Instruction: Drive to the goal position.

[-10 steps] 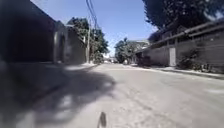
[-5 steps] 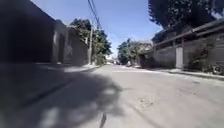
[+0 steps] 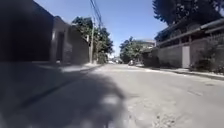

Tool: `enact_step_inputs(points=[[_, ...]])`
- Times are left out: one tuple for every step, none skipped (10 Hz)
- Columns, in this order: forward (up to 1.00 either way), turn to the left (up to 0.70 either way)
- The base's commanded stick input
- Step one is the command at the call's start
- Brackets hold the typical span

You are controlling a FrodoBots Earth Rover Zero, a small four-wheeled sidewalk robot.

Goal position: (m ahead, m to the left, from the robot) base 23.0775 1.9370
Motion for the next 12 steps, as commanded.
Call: enact_step_inputs(points=[[1.0, 0.0], [1.0, 0.0], [1.0, 0.0], [1.0, 0.0], [1.0, 0.0], [1.0, 0.0], [1.0, 0.0], [1.0, 0.0], [1.0, 0.0], [1.0, 0.0], [1.0, 0.0], [1.0, 0.0]])
